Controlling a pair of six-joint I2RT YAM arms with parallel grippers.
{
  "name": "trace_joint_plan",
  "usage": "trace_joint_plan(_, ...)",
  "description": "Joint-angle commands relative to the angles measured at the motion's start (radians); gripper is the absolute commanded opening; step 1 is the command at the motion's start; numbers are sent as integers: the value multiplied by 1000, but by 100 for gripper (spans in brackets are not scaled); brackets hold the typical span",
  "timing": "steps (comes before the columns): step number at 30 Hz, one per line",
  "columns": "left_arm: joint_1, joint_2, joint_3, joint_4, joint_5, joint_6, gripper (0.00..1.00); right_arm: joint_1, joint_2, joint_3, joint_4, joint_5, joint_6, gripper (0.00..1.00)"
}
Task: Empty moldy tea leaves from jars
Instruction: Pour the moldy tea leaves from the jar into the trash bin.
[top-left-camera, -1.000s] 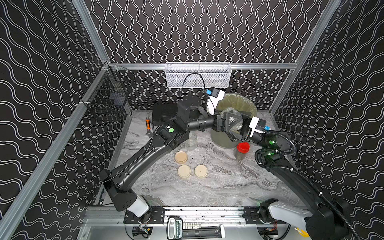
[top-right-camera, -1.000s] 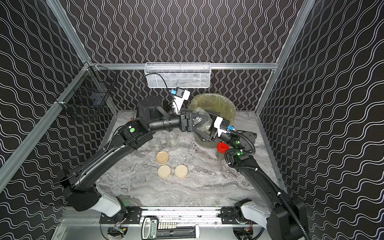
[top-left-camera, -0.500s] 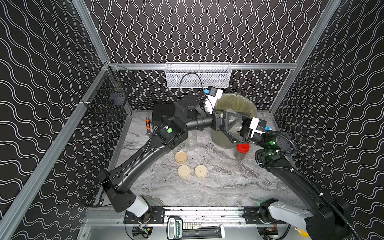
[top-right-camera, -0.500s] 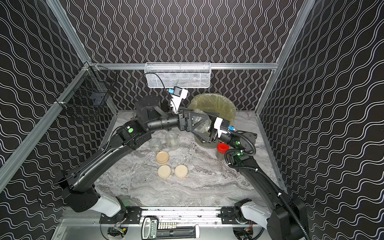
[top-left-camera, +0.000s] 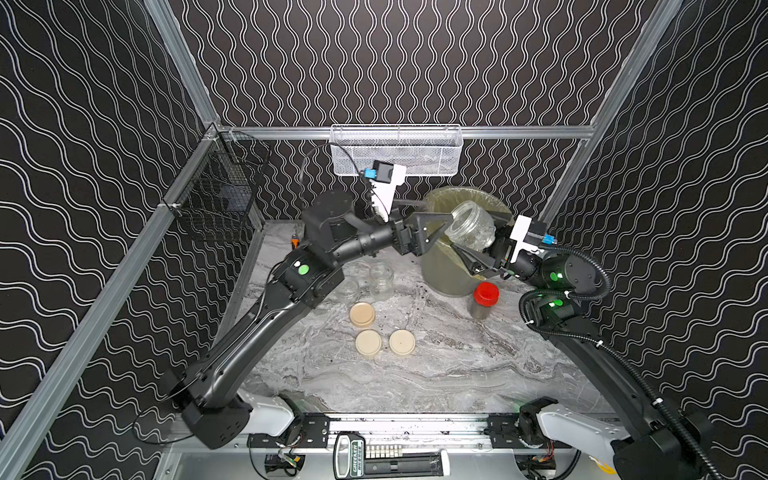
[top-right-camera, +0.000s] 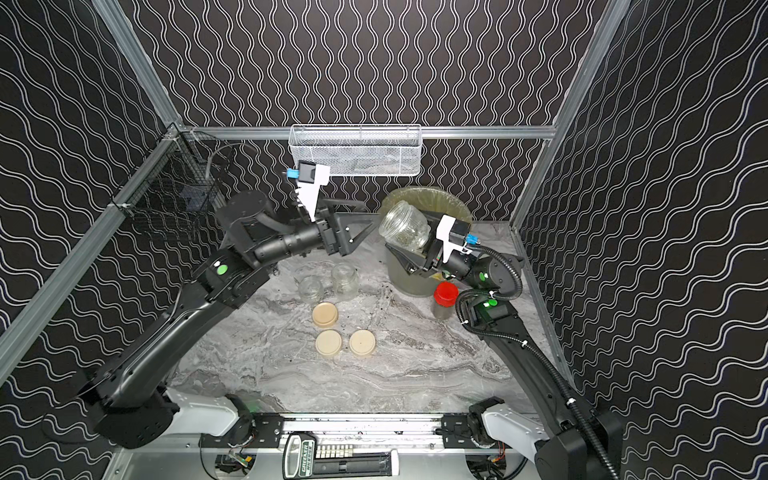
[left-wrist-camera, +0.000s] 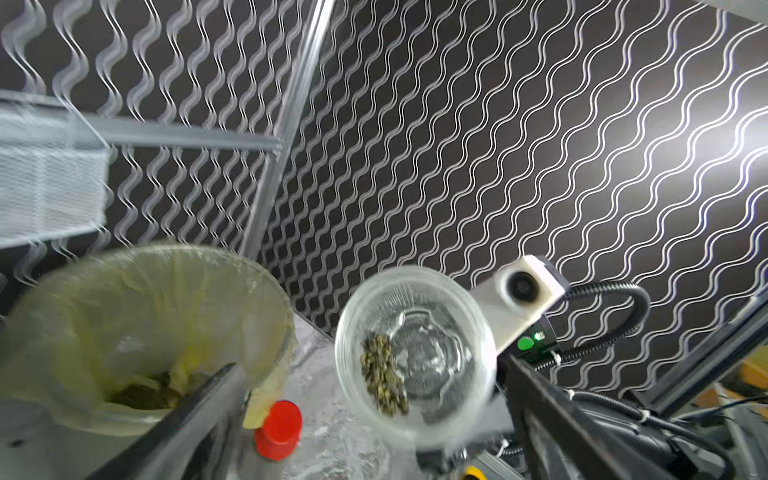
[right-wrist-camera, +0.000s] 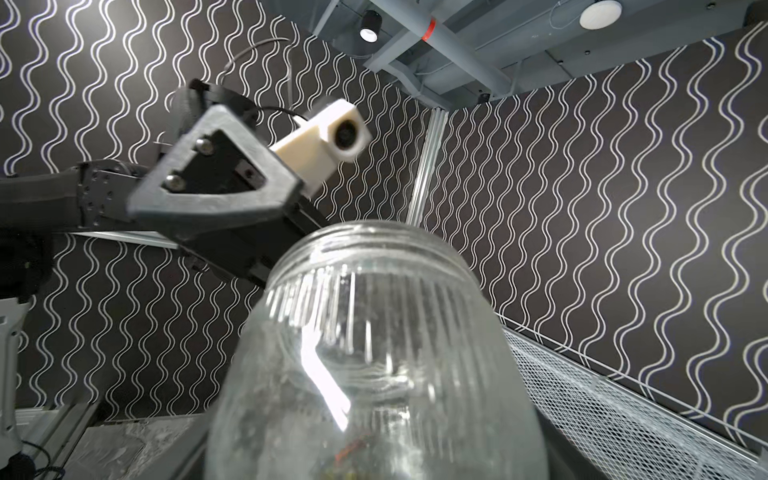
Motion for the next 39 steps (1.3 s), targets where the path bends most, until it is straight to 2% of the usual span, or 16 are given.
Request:
trace_joint_plan(1, 3, -56, -42, 29, -101, 157, 99, -11, 16, 29, -73, 62, 42, 21)
trace_joint_plan(9, 3, -247, -254, -10, -123, 437, 99, -67, 120, 247, -405, 182, 53, 22)
trace_joint_plan(15, 3, -343, -472, 101, -97, 623, 99, -157, 270, 475, -725, 227, 75, 22)
trace_joint_plan(18, 3, -372, -559, 177, -88, 625, 99, -167, 372, 632, -962, 302, 23, 22)
trace_joint_plan(22, 3, -378, -626, 234, -62, 565, 99, -180, 514, 838, -1257, 378, 1, 22)
trace_joint_plan(26, 4, -347, -636, 266, -2, 501, 99, -182, 680, 1083, -1560, 411, -23, 21)
trace_joint_plan(29, 4, -330, -623, 250, 11, 488, 99, -183, 809, 1253, -1751, 480, -3, 19)
trace_joint_plan(34, 2, -336, -643, 261, -2, 487, 99, -171, 955, 1411, -1929, 546, -10, 18)
trace_joint_plan(39, 2, -326, -627, 231, -31, 484, 99, -118, 1017, 1458, -2008, 761, -73, 18)
